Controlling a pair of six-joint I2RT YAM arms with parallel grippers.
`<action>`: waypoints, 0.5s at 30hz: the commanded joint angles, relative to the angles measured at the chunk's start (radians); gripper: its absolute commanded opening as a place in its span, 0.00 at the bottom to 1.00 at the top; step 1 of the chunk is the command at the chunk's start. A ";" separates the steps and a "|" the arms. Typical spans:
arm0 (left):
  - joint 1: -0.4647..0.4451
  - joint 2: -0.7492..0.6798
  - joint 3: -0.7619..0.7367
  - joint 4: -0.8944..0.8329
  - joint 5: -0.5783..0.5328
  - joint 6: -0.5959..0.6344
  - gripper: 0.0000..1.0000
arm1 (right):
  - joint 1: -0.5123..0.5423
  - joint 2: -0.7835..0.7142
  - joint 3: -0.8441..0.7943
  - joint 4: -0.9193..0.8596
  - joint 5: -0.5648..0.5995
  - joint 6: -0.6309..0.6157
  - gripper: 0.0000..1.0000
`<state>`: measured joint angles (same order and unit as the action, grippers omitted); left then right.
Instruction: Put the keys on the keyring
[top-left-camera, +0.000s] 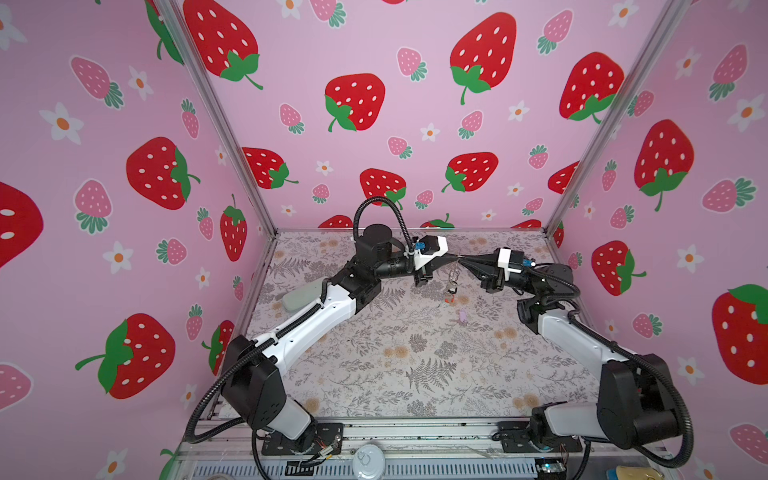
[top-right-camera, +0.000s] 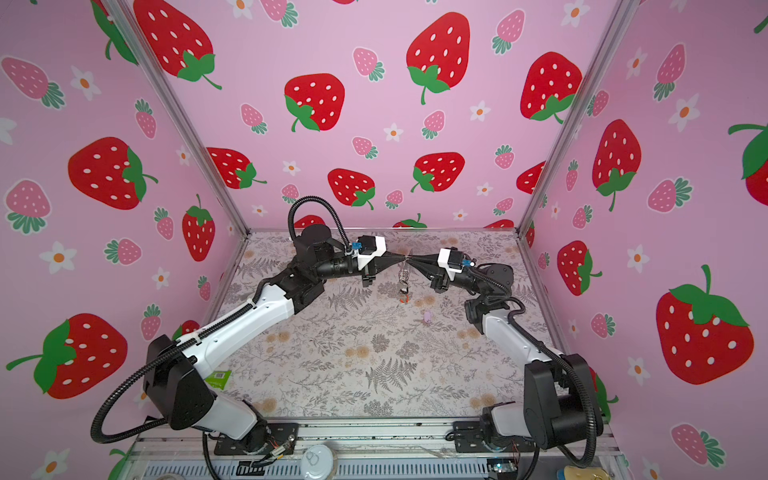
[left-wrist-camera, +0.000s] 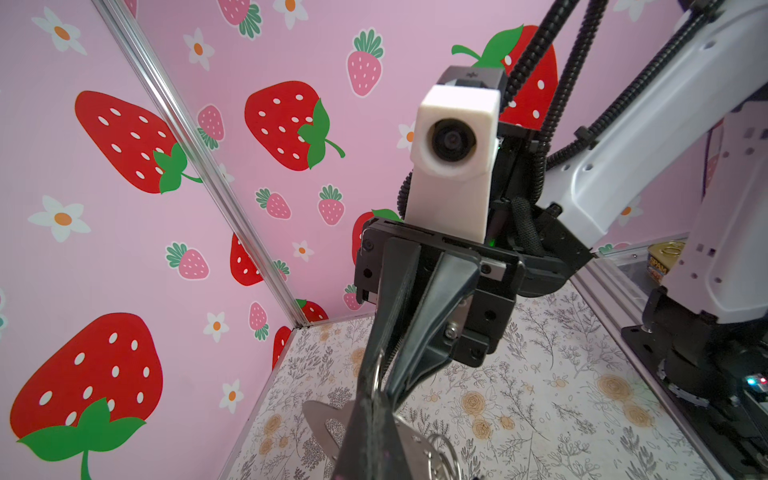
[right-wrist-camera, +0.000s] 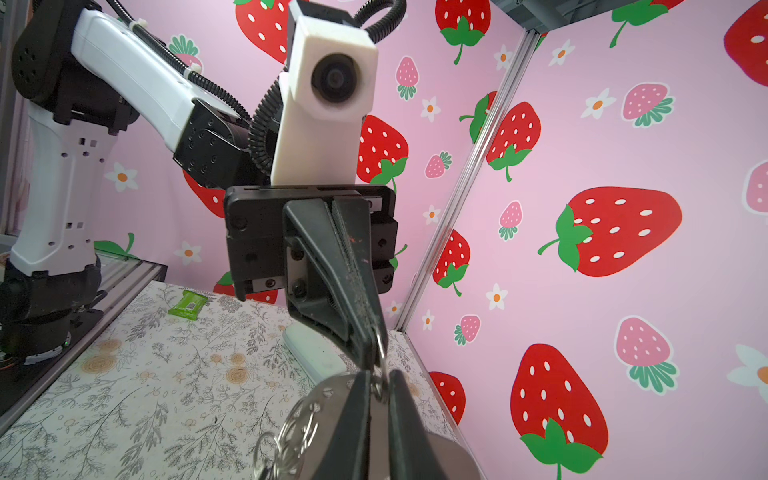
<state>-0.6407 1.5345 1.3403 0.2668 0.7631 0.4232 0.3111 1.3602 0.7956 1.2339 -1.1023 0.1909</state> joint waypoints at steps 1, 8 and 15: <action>-0.005 0.005 0.026 0.038 0.018 0.016 0.00 | -0.003 0.008 0.028 0.021 -0.020 0.010 0.11; -0.006 0.003 0.033 0.057 0.028 0.008 0.00 | -0.004 0.014 0.027 -0.010 -0.023 -0.015 0.15; -0.010 0.013 0.043 0.037 0.033 0.016 0.00 | -0.004 0.012 0.037 -0.004 -0.032 -0.017 0.08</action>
<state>-0.6422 1.5349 1.3403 0.2729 0.7677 0.4229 0.3092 1.3685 0.7975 1.2091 -1.1172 0.1783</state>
